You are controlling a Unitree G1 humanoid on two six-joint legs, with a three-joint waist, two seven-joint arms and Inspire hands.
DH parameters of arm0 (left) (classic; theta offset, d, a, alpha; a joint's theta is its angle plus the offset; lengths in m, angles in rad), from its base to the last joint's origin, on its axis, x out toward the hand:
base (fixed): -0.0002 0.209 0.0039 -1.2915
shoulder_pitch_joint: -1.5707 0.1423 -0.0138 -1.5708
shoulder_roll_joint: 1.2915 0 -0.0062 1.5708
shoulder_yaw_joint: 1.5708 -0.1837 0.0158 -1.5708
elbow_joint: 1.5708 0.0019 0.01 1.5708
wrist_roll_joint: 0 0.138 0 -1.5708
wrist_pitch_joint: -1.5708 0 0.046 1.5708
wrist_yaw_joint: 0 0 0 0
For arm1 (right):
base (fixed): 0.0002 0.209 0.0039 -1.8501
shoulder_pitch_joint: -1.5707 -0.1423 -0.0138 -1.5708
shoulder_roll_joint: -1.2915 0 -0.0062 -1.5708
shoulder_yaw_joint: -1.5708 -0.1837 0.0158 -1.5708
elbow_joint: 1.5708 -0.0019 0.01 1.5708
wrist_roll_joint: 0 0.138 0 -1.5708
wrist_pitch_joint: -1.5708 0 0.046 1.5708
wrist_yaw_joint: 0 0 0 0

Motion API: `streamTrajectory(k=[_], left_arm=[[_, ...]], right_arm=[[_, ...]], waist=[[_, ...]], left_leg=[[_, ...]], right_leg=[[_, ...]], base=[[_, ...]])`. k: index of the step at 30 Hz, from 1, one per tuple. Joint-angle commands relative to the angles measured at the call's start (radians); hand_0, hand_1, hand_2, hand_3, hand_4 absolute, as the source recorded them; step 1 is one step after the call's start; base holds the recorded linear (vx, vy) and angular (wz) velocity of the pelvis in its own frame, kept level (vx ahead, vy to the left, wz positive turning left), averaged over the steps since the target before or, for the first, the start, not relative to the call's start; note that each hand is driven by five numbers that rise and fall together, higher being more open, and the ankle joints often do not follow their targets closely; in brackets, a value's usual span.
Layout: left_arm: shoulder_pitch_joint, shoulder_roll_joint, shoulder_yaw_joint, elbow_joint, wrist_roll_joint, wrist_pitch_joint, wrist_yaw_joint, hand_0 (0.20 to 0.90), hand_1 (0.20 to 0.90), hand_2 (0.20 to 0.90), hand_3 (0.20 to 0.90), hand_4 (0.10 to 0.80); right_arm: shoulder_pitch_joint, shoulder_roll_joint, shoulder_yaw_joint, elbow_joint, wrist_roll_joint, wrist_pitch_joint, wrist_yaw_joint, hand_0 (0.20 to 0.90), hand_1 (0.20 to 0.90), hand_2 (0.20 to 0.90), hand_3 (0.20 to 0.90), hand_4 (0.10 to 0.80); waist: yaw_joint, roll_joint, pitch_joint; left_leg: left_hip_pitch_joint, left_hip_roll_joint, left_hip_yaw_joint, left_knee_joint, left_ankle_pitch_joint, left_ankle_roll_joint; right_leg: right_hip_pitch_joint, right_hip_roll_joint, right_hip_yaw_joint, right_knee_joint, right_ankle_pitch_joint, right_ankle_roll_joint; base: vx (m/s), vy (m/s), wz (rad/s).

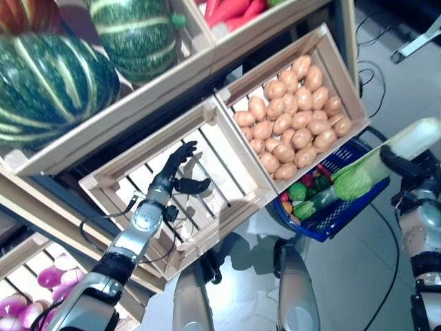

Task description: Put vegetables into the basket

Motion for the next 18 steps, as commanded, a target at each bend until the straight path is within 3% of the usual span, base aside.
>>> streamTrajectory(k=[1, 7, 18], left_arm=[[-0.092, 0.022, -0.012, -0.114, -0.050, -0.083, 0.007, 0.900, 0.900, 0.900, 0.900, 0.800], [-0.185, 0.036, -0.048, -0.153, -0.129, -0.081, -0.005, 0.900, 0.900, 0.900, 0.900, 0.800], [-0.280, 0.062, -0.062, -0.188, -0.189, -0.085, -0.024, 0.900, 0.900, 0.900, 0.900, 0.800]], right_arm=[[-0.117, -0.105, -0.032, 0.042, 0.095, -0.112, 0.007, 0.300, 0.300, 0.300, 0.300, 0.400], [-0.268, -0.156, 0.000, 0.222, 0.072, -0.047, -0.004, 0.300, 0.300, 0.300, 0.300, 0.400], [-0.372, -0.146, 0.036, 0.384, 0.107, 0.063, 0.006, 0.300, 0.300, 0.300, 0.300, 0.400]], waist=[[0.021, 0.019, -0.072], [0.028, 0.047, -0.050], [0.038, 0.061, -0.031]], left_leg=[[-0.007, 0.011, -0.060, 0.188, -0.171, -0.041], [-0.128, 0.018, -0.080, 0.371, -0.241, -0.050], [-0.297, 0.028, -0.128, 0.561, -0.300, -0.065]], right_leg=[[0.023, -0.018, -0.025, 0.090, -0.019, -0.083], [-0.108, -0.055, 0.001, 0.249, -0.069, -0.081], [-0.295, -0.062, 0.035, 0.458, -0.127, -0.076]], base=[[-0.090, 0.053, 0.05], [-0.058, 0.030, 0.12], [-0.063, -0.007, 0.06]])
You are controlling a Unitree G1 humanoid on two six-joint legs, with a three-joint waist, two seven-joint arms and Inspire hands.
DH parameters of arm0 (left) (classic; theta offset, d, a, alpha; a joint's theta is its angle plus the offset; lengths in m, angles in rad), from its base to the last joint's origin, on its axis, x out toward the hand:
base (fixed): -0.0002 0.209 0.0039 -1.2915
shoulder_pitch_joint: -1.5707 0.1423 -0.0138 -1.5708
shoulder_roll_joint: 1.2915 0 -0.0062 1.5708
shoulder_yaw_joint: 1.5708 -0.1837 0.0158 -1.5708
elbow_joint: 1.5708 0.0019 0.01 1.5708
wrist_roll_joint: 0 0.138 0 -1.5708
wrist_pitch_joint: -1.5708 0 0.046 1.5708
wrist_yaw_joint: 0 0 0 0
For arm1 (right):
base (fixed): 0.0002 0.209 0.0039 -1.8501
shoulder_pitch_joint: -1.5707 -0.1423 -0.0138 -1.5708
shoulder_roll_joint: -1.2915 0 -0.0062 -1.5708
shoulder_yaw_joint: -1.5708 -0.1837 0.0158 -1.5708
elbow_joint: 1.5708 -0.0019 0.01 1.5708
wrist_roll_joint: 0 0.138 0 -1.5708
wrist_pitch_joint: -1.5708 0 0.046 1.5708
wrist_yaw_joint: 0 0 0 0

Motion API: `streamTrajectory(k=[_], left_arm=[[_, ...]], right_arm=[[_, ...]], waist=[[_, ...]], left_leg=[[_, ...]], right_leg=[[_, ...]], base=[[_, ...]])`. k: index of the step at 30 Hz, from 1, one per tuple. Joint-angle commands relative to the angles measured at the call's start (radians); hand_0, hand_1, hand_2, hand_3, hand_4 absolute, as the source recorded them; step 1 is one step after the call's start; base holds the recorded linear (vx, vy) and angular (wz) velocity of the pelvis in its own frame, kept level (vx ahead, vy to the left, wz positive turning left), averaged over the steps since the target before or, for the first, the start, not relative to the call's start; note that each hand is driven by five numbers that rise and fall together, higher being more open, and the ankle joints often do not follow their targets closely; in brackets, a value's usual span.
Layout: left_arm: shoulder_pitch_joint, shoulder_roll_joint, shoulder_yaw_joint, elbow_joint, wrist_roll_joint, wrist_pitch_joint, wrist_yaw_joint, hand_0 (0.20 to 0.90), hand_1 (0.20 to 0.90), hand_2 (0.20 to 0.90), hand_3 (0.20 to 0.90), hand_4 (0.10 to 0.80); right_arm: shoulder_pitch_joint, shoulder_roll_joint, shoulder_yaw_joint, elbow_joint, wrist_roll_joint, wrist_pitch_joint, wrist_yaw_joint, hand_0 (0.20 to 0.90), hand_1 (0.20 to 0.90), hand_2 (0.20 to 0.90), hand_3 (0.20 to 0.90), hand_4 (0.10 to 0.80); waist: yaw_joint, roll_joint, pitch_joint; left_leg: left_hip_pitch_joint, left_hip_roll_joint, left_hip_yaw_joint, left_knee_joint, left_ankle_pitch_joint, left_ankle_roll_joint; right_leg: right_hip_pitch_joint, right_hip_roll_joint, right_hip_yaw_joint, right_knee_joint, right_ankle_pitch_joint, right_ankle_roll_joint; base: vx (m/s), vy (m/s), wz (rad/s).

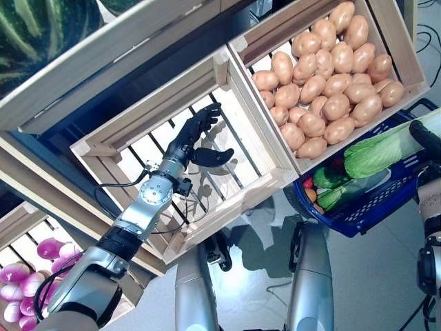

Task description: Put vegetables into the basket

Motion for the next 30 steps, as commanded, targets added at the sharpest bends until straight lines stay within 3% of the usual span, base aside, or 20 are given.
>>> streamTrajectory(k=[1, 8, 9, 12, 30], left_arm=[[-0.128, 0.041, 0.025, -0.094, -0.032, -0.089, 0.011, 0.900, 0.900, 0.900, 0.900, 0.800], [-0.169, 0.057, 0.014, -0.111, -0.046, -0.084, -0.001, 0.900, 0.900, 0.900, 0.900, 0.800], [-0.176, 0.061, 0.011, -0.109, -0.050, -0.082, -0.003, 0.900, 0.900, 0.900, 0.900, 0.800], [-0.189, 0.071, 0.006, -0.108, -0.055, -0.083, -0.008, 0.900, 0.900, 0.900, 0.900, 0.800], [-0.184, 0.100, 0.017, -0.068, -0.074, -0.078, -0.058, 0.900, 0.900, 0.900, 0.900, 0.800]], right_arm=[[-0.065, -0.072, 0.029, 0.037, 0.021, -0.035, 0.007, 0.300, 0.300, 0.300, 0.300, 0.400], [-0.074, -0.063, 0.053, 0.084, 0.008, 0.016, 0.013, 0.314, 0.314, 0.314, 0.314, 0.409], [-0.075, -0.062, 0.057, 0.090, 0.011, 0.029, 0.019, 0.900, 0.900, 0.900, 0.900, 0.800], [-0.070, -0.065, 0.063, 0.115, 0.011, 0.065, 0.025, 0.900, 0.900, 0.900, 0.900, 0.800], [-0.004, -0.041, 0.021, 0.124, 0.076, 0.082, -0.003, 0.900, 0.900, 0.900, 0.900, 0.800]], waist=[[0.008, -0.020, -0.072], [0.011, -0.020, -0.079], [0.012, -0.021, -0.081], [0.015, -0.026, -0.087], [0.031, -0.074, -0.162]], left_leg=[[0.027, 0.005, -0.028, 0.133, -0.172, -0.060], [-0.026, -0.007, -0.046, 0.181, -0.187, -0.060], [-0.028, -0.010, -0.049, 0.183, -0.188, -0.059], [-0.030, -0.008, -0.054, 0.180, -0.188, -0.059], [0.071, 0.017, -0.077, 0.049, -0.151, -0.061]], right_leg=[[0.014, 0.004, -0.027, -0.012, 0.060, -0.050], [-0.049, 0.015, -0.021, 0.064, 0.041, -0.046], [-0.052, 0.017, -0.020, 0.066, 0.040, -0.045], [-0.055, 0.016, -0.022, 0.065, 0.042, -0.042], [0.057, 0.041, -0.032, -0.078, 0.076, -0.028]], base=[[-0.053, -0.038, 0.08], [-0.027, -0.017, 0.04], [-0.018, -0.004, 0.03], [0.000, 0.000, 0.00], [0.024, -0.032, 0.01]])
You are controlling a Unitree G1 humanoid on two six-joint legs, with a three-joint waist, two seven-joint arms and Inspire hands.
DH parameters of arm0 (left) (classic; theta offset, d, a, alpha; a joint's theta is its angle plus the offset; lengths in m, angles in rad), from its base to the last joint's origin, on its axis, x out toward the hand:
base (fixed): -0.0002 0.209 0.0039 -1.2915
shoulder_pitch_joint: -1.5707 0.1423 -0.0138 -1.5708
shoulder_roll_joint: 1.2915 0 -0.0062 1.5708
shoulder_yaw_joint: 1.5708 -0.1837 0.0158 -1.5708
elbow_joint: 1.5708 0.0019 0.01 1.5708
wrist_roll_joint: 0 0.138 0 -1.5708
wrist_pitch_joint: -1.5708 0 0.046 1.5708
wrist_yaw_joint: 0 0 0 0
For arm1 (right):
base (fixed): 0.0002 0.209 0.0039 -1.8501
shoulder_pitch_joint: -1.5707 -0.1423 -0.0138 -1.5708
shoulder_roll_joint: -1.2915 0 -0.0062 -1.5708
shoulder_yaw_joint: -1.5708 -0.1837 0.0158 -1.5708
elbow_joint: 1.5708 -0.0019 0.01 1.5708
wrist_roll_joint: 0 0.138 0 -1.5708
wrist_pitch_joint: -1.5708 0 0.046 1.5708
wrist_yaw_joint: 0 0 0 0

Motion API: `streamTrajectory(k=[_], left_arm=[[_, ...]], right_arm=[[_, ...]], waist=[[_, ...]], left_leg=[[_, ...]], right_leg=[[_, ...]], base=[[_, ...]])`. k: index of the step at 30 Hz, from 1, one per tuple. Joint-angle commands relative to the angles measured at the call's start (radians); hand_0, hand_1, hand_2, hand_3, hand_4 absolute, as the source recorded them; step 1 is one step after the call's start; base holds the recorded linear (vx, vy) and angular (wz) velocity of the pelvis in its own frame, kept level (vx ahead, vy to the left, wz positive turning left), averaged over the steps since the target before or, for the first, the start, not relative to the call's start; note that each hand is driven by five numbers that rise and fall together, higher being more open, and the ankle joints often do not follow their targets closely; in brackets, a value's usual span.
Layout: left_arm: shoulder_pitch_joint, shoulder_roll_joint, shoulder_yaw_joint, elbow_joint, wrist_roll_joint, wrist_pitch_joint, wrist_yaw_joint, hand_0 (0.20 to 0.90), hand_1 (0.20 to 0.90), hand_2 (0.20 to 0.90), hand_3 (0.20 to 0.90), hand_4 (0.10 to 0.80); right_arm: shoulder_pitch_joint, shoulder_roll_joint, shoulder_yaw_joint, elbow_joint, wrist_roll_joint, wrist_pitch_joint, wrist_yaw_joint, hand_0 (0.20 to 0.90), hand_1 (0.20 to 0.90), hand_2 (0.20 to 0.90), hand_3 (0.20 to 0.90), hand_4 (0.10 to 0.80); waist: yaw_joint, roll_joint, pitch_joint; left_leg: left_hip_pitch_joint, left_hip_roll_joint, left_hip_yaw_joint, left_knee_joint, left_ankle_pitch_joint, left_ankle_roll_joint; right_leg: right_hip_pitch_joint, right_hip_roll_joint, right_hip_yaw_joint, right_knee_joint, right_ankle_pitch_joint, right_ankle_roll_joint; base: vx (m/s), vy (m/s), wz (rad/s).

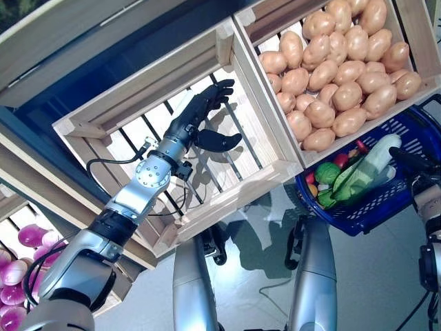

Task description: Put vegetables into the basket

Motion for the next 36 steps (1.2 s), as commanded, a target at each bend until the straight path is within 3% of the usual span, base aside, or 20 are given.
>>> streamTrajectory(k=[1, 4, 5, 8, 12, 18, 21, 22, 26, 31, 36], left_arm=[[-0.065, 0.019, 0.042, -0.030, -0.061, -0.076, 0.016, 0.900, 0.900, 0.900, 0.900, 0.800], [-0.050, 0.008, 0.036, -0.014, -0.046, -0.076, 0.029, 0.900, 0.900, 0.900, 0.900, 0.800], [-0.041, 0.002, 0.034, -0.002, -0.040, -0.079, 0.037, 0.900, 0.900, 0.900, 0.900, 0.800], [-0.006, -0.034, 0.025, 0.022, -0.032, -0.078, 0.052, 0.900, 0.900, 0.900, 0.900, 0.800], [0.051, -0.094, 0.002, 0.042, 0.008, -0.068, 0.076, 0.900, 0.900, 0.900, 0.900, 0.800], [0.176, -0.178, -0.013, 0.100, 0.096, -0.038, 0.090, 0.900, 0.900, 0.900, 0.900, 0.800], [0.257, -0.212, -0.006, 0.133, 0.138, -0.040, 0.099, 0.900, 0.900, 0.900, 0.900, 0.800], [0.259, -0.212, -0.006, 0.133, 0.139, -0.040, 0.099, 0.900, 0.900, 0.900, 0.900, 0.800], [0.397, -0.262, 0.029, 0.176, 0.185, -0.059, 0.084, 0.900, 0.900, 0.900, 0.900, 0.800], [0.497, -0.309, 0.068, 0.245, 0.213, -0.096, 0.088, 0.900, 0.900, 0.900, 0.900, 0.800], [0.564, -0.353, 0.104, 0.300, 0.237, -0.131, 0.093, 0.900, 0.900, 0.900, 0.900, 0.800]], right_arm=[[0.023, -0.016, -0.039, 0.039, 0.027, -0.068, -0.011, 0.900, 0.900, 0.900, 0.900, 0.800], [0.040, 0.009, -0.042, 0.023, -0.014, -0.100, -0.043, 0.900, 0.900, 0.900, 0.900, 0.800], [0.051, 0.021, -0.040, 0.012, -0.067, -0.103, -0.060, 0.900, 0.900, 0.900, 0.900, 0.800], [0.080, 0.049, -0.026, -0.014, -0.129, -0.132, -0.123, 0.900, 0.900, 0.900, 0.900, 0.800], [0.135, 0.108, -0.044, -0.056, -0.102, -0.196, -0.174, 0.900, 0.900, 0.900, 0.900, 0.800], [0.286, 0.271, -0.038, -0.202, -0.051, -0.276, -0.170, 0.900, 0.900, 0.900, 0.900, 0.800], [0.401, 0.366, -0.013, -0.336, -0.070, -0.300, -0.193, 0.900, 0.900, 0.900, 0.900, 0.800], [0.404, 0.367, -0.013, -0.339, -0.071, -0.300, -0.195, 0.900, 0.900, 0.900, 0.900, 0.800], [0.550, 0.456, 0.049, -0.506, -0.113, -0.321, -0.217, 0.900, 0.900, 0.900, 0.900, 0.800], [0.649, 0.552, 0.142, -0.622, -0.177, -0.344, -0.212, 0.900, 0.900, 0.900, 0.900, 0.800], [0.729, 0.607, 0.225, -0.719, -0.283, -0.375, -0.191, 0.900, 0.900, 0.900, 0.900, 0.800]], waist=[[0.019, -0.035, -0.151], [0.022, -0.040, -0.169], [0.023, -0.044, -0.176], [0.028, -0.053, -0.198], [0.036, -0.068, -0.228], [0.036, -0.087, -0.297], [0.025, -0.088, -0.341], [0.025, -0.088, -0.340], [0.019, -0.085, -0.404], [0.010, -0.078, -0.447], [-0.005, -0.066, -0.465]], left_leg=[[0.172, 0.020, -0.008, -0.037, -0.127, -0.044], [0.238, 0.029, 0.008, -0.128, -0.096, -0.046], [0.259, 0.032, 0.022, -0.181, -0.049, -0.038], [0.335, 0.038, 0.039, -0.304, 0.007, -0.039], [0.438, 0.037, 0.064, -0.469, 0.068, -0.030], [0.618, 0.039, 0.120, -0.727, 0.188, -0.046], [0.732, 0.012, 0.154, -0.882, 0.261, -0.057], [0.737, 0.011, 0.155, -0.887, 0.263, -0.057], [0.894, -0.046, 0.167, -1.122, 0.346, -0.063], [0.997, -0.091, 0.174, -1.306, 0.410, -0.063], [1.052, -0.108, 0.185, -1.398, 0.438, -0.066]], right_leg=[[0.109, 0.032, -0.005, -0.157, 0.120, -0.018], [0.168, 0.028, -0.013, -0.237, 0.146, -0.013], [0.189, 0.025, -0.022, -0.290, 0.186, -0.021], [0.259, 0.021, -0.036, -0.389, 0.230, -0.016], [0.364, 0.030, -0.062, -0.530, 0.289, -0.009], [0.571, 0.087, -0.113, -0.805, 0.373, 0.000], [0.685, 0.137, -0.110, -0.971, 0.417, 0.006], [0.690, 0.137, -0.110, -0.975, 0.419, 0.006], [0.847, 0.205, -0.083, -1.206, 0.477, 0.023], [0.931, 0.234, -0.067, -1.356, 0.541, 0.036], [0.977, 0.251, -0.067, -1.446, 0.578, 0.040]], base=[[0.052, 0.006, -0.03], [0.045, 0.011, -0.02], [0.038, 0.021, -0.05], [0.057, 0.020, -0.08], [0.098, -0.011, -0.02], [0.189, -0.052, 0.00], [0.201, -0.005, -0.04], [0.203, 0.022, -0.13], [0.226, 0.049, -0.12], [0.128, 0.055, -0.13], [0.047, 0.045, -0.13]])
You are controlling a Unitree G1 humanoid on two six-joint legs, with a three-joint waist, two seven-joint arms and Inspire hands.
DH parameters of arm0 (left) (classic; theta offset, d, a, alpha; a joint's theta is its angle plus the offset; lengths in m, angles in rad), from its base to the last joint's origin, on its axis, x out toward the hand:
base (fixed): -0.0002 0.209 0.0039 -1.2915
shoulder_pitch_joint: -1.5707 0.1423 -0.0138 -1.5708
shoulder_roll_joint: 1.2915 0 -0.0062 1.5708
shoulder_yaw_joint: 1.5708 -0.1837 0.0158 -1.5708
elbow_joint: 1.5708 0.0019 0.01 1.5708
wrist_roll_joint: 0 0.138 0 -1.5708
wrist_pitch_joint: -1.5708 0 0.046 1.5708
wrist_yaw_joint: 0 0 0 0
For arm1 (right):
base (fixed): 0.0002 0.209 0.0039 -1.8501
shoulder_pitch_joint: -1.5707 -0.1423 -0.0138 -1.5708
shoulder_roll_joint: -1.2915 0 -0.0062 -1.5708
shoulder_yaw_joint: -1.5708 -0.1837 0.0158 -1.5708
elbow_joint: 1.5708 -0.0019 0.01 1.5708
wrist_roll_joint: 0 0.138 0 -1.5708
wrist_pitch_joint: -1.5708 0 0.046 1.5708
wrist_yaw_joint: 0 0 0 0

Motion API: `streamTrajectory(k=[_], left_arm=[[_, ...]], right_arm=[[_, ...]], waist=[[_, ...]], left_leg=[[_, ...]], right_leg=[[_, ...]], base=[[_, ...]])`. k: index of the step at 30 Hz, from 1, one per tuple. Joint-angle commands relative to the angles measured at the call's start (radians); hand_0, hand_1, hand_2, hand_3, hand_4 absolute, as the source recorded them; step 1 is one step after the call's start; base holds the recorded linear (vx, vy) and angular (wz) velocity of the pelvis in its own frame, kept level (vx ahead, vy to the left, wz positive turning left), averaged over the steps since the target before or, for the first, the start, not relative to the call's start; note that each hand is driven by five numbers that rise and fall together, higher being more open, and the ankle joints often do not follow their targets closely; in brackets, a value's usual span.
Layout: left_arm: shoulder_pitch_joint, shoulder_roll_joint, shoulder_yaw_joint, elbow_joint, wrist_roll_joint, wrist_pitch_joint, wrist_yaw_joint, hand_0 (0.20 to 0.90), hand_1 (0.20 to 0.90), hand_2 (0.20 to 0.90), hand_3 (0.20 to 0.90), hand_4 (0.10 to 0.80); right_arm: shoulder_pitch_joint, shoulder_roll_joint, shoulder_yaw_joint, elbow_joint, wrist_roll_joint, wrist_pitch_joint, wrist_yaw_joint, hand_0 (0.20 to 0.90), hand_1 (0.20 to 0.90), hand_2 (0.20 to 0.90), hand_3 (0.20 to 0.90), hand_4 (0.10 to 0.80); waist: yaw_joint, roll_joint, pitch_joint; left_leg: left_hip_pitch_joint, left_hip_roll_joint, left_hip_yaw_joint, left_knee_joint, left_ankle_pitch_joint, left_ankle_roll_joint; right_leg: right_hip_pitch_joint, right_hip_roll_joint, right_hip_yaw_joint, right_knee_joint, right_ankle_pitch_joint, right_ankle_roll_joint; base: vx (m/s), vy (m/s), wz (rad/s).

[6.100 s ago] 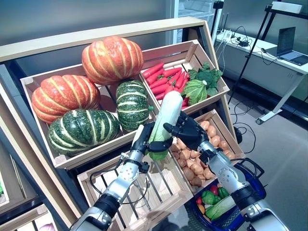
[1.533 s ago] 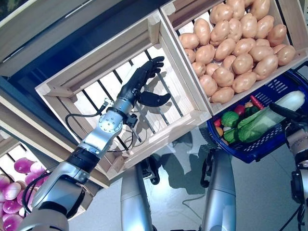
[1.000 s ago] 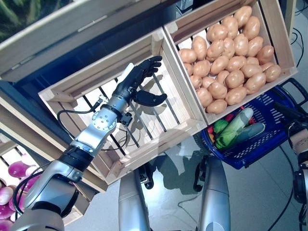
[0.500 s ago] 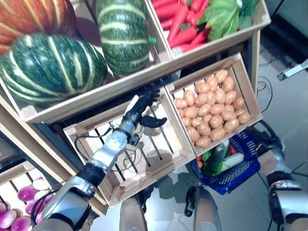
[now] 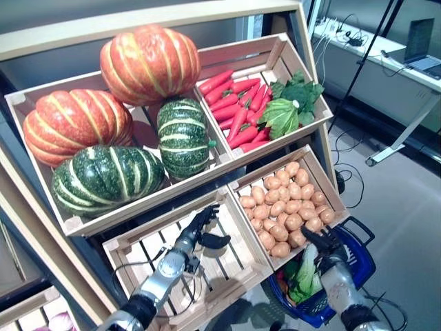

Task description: Put vegetables into the basket

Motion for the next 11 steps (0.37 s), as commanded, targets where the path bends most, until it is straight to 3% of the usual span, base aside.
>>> streamTrajectory(k=[1, 7, 11], left_arm=[[-0.050, -0.025, 0.060, 0.006, 0.006, -0.158, 0.017, 0.900, 0.900, 0.900, 0.900, 0.800], [0.016, -0.088, 0.107, 0.045, -0.059, -0.209, 0.017, 0.900, 0.900, 0.900, 0.900, 0.800], [0.044, -0.107, 0.093, 0.045, -0.061, -0.220, 0.009, 0.900, 0.900, 0.900, 0.900, 0.800]], right_arm=[[-0.047, 0.000, 0.025, -0.137, -0.122, -0.142, 0.026, 0.900, 0.900, 0.900, 0.900, 0.800], [0.008, 0.030, 0.099, -0.202, -0.225, -0.210, 0.114, 0.900, 0.900, 0.900, 0.900, 0.800], [0.034, 0.033, 0.136, -0.236, -0.191, -0.214, 0.155, 0.900, 0.900, 0.900, 0.900, 0.800]], waist=[[-0.018, 0.014, -0.049], [-0.022, 0.018, -0.041], [-0.022, 0.017, -0.031]], left_leg=[[0.017, -0.036, -0.003, -0.058, 0.023, 0.018], [0.035, -0.051, 0.007, -0.054, 0.012, 0.031], [0.039, -0.060, 0.001, -0.054, 0.009, 0.036]], right_leg=[[0.011, 0.040, 0.049, -0.133, 0.147, -0.015], [0.029, 0.043, 0.040, -0.135, 0.138, -0.021], [0.034, 0.044, 0.035, -0.134, 0.134, -0.022]], base=[[-0.011, 0.042, -0.10], [0.003, 0.006, -0.01], [0.000, 0.000, 0.00]])
